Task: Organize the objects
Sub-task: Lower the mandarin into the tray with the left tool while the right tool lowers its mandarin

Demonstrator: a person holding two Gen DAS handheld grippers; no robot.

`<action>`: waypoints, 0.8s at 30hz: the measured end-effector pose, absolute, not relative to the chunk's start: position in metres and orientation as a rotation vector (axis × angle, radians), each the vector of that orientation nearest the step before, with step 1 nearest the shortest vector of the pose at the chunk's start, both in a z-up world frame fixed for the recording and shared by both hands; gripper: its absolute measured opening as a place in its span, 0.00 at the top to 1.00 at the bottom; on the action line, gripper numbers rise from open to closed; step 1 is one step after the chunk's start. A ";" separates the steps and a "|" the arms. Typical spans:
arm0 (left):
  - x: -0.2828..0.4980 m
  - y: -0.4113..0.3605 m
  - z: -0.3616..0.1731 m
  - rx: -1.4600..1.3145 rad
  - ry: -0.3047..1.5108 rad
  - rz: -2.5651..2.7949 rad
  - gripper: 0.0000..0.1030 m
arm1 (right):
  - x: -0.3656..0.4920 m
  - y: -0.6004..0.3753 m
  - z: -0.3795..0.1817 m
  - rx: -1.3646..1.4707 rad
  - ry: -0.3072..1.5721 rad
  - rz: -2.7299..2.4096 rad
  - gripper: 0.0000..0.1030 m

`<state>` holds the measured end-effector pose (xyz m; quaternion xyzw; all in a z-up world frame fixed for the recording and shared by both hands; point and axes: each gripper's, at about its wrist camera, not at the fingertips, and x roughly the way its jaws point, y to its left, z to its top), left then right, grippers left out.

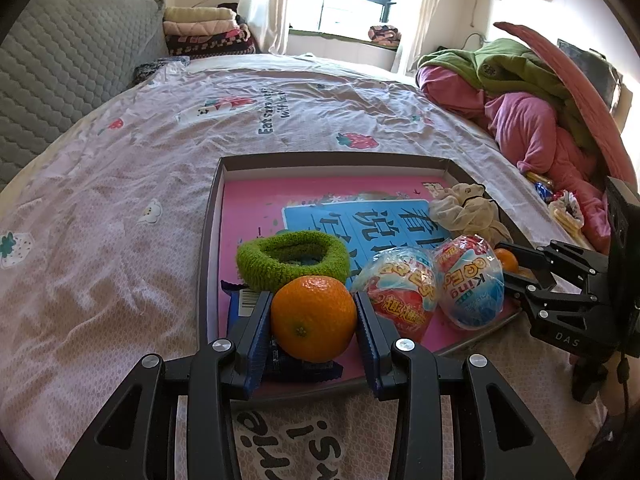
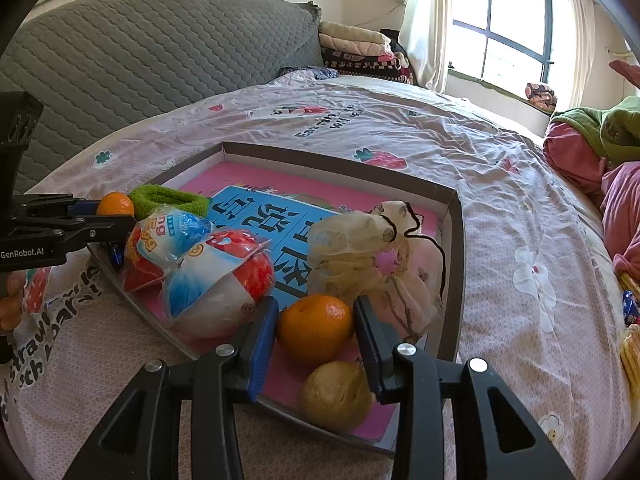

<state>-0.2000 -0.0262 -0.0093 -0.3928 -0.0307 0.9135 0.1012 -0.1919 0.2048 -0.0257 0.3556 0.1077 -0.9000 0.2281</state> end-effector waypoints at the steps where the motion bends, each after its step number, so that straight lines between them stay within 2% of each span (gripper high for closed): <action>1: -0.200 -0.027 -0.010 -1.161 -0.091 2.699 0.61 | -0.192 0.205 -0.026 0.979 0.296 -2.479 0.62; 16: -0.199 -0.028 -0.008 -1.166 -0.105 2.694 0.61 | -0.190 0.207 -0.025 0.984 0.285 -2.480 0.62; 18: -0.199 -0.028 -0.008 -1.168 -0.103 2.692 0.61 | -0.189 0.207 -0.024 0.983 0.289 -2.478 0.60; 20: -0.199 -0.029 -0.008 -1.168 -0.109 2.691 0.61 | -0.187 0.206 -0.025 0.982 0.298 -2.480 0.53; 24: -0.198 -0.029 -0.008 -1.169 -0.108 2.689 0.61 | -0.185 0.207 -0.023 0.976 0.304 -2.485 0.53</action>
